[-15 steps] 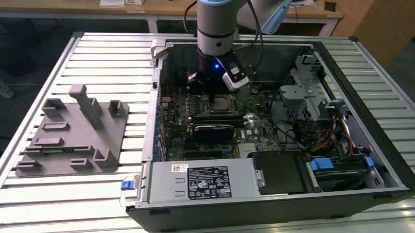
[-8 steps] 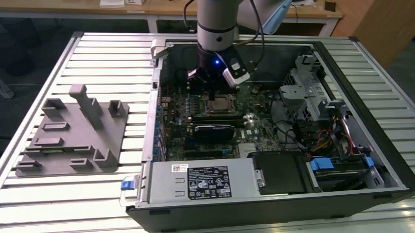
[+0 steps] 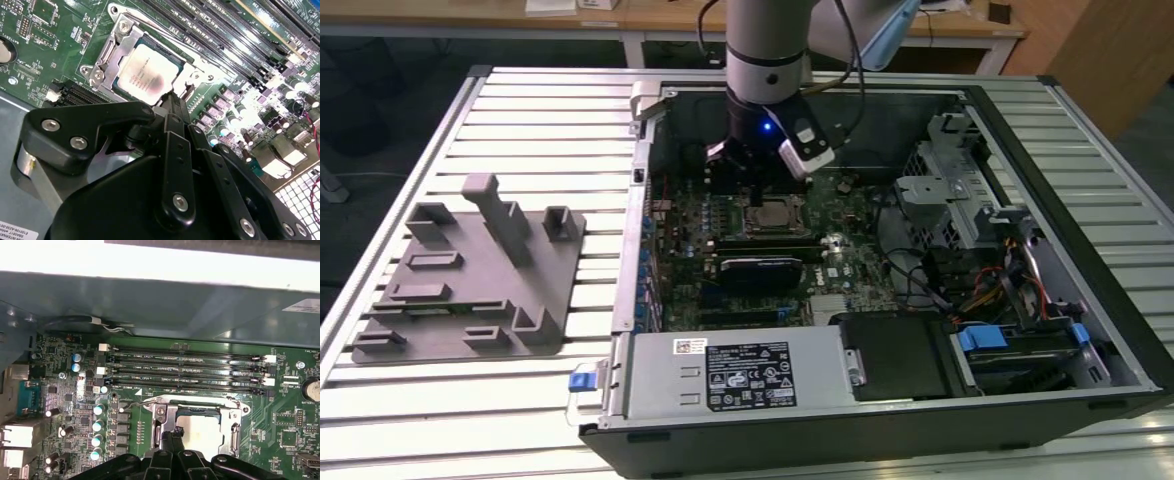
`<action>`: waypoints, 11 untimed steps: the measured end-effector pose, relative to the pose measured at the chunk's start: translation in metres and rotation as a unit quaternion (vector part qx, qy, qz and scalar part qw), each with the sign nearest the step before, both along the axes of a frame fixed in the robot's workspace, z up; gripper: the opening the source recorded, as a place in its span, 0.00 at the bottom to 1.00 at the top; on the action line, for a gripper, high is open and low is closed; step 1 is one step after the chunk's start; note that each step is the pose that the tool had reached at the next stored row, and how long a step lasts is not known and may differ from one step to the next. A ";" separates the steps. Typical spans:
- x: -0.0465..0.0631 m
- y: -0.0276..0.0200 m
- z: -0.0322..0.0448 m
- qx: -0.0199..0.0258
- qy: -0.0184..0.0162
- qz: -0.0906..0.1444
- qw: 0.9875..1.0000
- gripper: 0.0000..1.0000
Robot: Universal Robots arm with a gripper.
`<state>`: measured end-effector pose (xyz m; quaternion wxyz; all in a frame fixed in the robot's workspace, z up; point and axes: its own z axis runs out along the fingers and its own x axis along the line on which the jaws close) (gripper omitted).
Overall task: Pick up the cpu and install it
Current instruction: 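Close the cpu cover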
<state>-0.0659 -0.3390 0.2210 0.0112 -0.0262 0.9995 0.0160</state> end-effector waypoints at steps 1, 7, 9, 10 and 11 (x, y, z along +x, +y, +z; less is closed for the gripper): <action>0.001 0.0000 0.0001 0.000 0.000 0.000 1.000 0.11; 0.010 0.0000 0.0000 0.000 0.000 -0.001 1.000 0.11; 0.015 0.0000 0.0000 0.000 0.000 -0.001 1.000 0.11; 0.017 0.0000 0.0000 0.000 0.000 -0.001 1.000 0.11; 0.020 0.0000 0.0000 -0.001 0.000 -0.001 1.000 0.11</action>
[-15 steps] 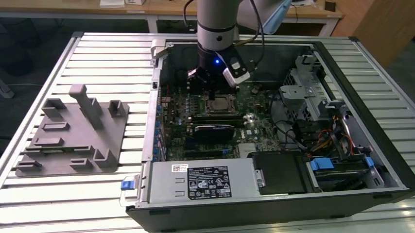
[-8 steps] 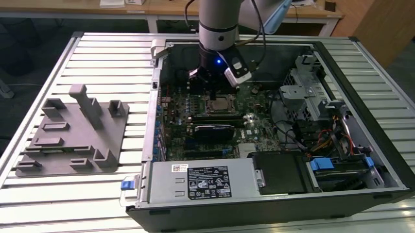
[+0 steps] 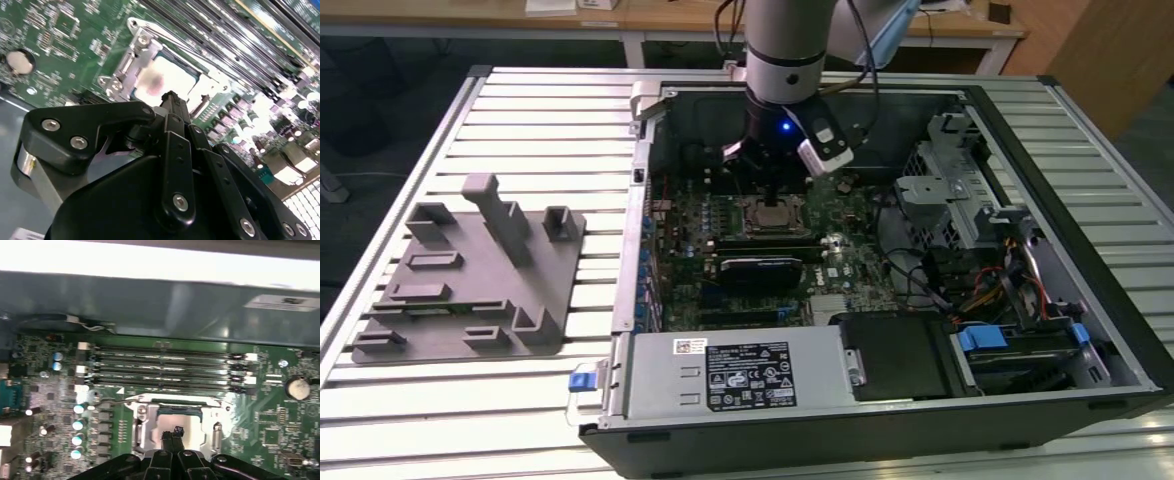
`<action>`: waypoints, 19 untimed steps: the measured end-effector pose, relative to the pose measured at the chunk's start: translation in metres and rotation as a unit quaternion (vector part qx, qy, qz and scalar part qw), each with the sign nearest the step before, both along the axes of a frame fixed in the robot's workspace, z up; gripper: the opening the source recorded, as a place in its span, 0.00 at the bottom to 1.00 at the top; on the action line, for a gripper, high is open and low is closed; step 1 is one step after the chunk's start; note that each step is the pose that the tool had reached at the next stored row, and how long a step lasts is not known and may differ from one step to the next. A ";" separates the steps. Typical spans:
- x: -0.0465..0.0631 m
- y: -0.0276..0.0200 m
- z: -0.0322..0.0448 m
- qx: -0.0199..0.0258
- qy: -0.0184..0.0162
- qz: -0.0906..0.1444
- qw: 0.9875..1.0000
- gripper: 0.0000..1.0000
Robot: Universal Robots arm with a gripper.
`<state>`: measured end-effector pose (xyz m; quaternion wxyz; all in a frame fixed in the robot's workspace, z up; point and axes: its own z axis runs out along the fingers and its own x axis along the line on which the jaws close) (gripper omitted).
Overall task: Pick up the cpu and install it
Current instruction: 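Close the cpu cover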
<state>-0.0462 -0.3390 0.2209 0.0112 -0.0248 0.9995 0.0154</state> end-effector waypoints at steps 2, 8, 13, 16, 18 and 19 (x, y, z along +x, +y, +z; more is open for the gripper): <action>0.005 0.0000 0.0000 0.000 0.000 0.000 1.000 0.11; 0.010 0.0000 0.0045 -0.001 0.000 -0.001 1.000 0.11; 0.010 0.0000 0.0195 -0.001 0.000 -0.001 1.000 0.11; 0.010 0.0000 0.0279 -0.001 0.000 -0.001 1.000 0.11; 0.010 0.0000 0.0337 -0.001 0.000 -0.002 1.000 0.11; 0.010 0.0000 0.0364 -0.001 0.000 -0.002 1.000 0.11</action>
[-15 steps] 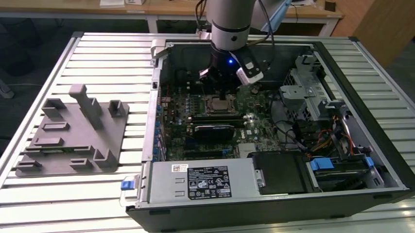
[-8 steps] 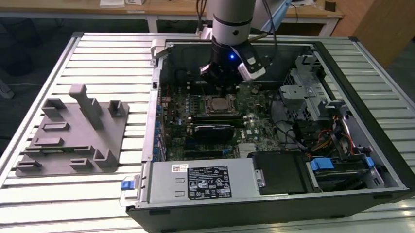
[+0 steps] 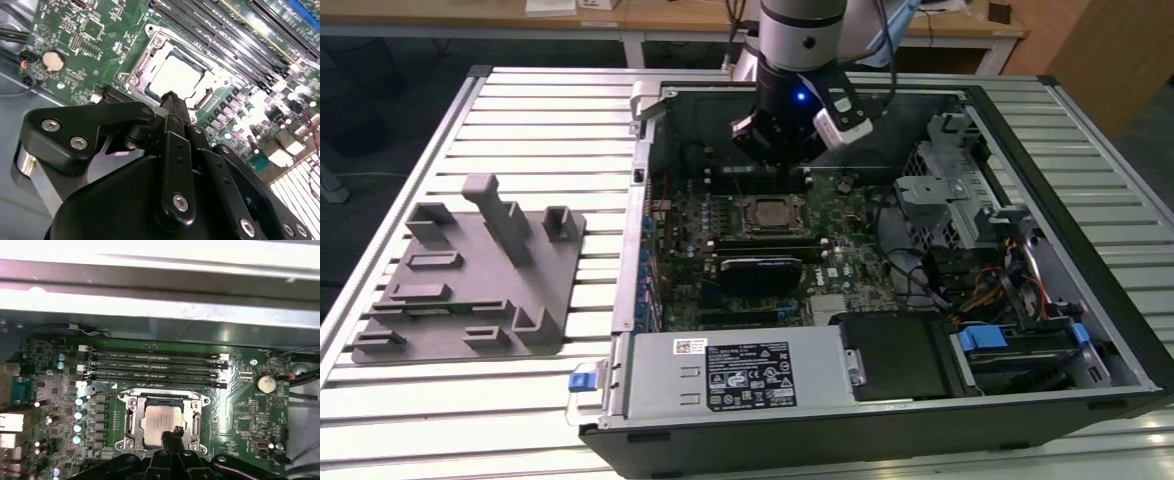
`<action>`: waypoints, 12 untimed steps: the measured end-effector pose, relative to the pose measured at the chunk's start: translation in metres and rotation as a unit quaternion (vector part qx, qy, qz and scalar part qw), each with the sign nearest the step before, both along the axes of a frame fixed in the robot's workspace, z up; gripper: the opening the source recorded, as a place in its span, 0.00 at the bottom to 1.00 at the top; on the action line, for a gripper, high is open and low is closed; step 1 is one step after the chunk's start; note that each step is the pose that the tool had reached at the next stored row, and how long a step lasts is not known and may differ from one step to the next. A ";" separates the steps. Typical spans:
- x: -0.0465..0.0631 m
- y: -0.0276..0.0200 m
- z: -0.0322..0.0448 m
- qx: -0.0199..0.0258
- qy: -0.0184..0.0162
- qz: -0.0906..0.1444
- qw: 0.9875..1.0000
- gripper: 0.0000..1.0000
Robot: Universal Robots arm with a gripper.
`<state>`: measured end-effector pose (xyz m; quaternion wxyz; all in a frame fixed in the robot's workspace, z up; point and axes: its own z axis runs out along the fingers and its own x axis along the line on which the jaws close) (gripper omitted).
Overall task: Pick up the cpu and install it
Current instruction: 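Close the cpu cover, then install the first cpu locking lever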
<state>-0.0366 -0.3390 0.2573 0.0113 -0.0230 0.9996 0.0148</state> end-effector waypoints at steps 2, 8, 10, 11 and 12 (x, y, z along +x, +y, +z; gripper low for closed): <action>0.000 0.0000 0.0040 0.000 0.000 0.000 1.000 0.11; 0.000 0.0000 0.0057 0.000 0.000 -0.001 1.000 0.11; 0.000 0.0000 0.0057 0.000 0.000 -0.001 1.000 0.11; 0.000 0.0000 0.0057 0.000 0.000 -0.001 1.000 0.11; 0.000 0.0000 0.0057 0.000 0.000 -0.001 1.000 0.11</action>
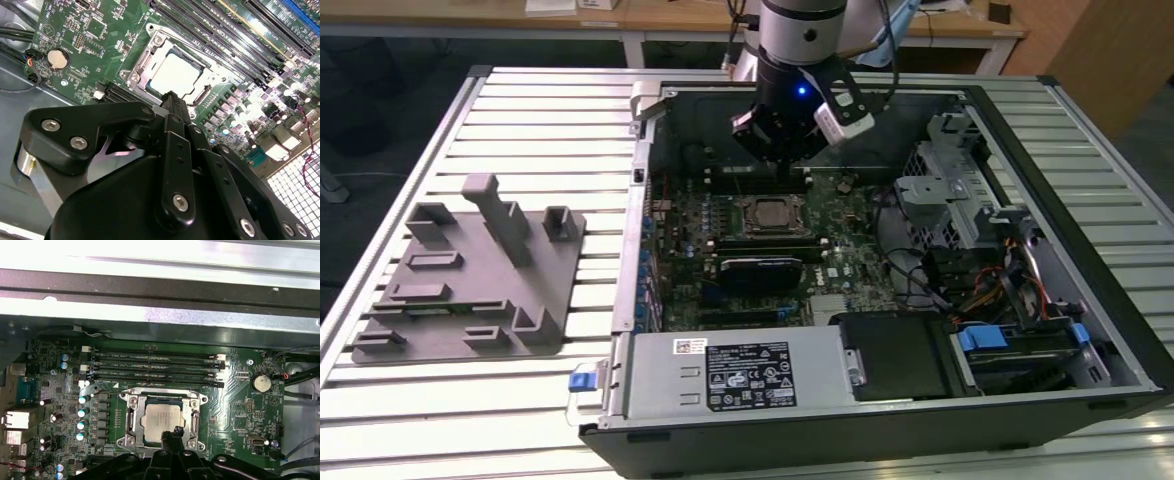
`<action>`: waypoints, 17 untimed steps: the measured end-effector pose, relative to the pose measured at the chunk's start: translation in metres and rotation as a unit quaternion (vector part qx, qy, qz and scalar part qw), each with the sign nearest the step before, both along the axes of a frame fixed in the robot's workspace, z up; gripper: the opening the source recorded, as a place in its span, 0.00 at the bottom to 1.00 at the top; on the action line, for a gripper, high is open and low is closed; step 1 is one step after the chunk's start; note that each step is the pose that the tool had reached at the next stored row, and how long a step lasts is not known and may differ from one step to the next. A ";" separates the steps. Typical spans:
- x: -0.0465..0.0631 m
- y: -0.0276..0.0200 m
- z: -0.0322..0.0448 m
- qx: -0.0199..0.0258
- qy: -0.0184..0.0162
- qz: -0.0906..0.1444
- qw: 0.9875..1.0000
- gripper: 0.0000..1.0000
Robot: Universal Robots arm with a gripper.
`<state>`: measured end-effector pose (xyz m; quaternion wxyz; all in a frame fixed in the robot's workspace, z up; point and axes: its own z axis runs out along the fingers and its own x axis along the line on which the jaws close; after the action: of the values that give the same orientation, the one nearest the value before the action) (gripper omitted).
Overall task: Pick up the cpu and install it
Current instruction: 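Install the first cpu locking lever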
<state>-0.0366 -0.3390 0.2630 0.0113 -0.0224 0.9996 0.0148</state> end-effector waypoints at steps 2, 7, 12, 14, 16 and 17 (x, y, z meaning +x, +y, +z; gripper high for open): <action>0.000 0.0000 0.0000 0.000 0.000 0.000 1.000 0.11; -0.003 0.0000 0.0000 0.000 0.000 0.000 1.000 0.11; -0.014 0.0000 0.0000 0.000 0.000 0.000 1.000 0.11; -0.020 0.0000 0.0000 0.000 -0.001 0.000 1.000 0.11; -0.027 0.0000 -0.0001 0.000 -0.001 0.000 1.000 0.11; -0.031 0.0000 0.0000 0.000 -0.001 0.000 1.000 0.11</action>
<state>-0.0675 -0.3390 0.2630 0.0127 -0.0224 0.9996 0.0148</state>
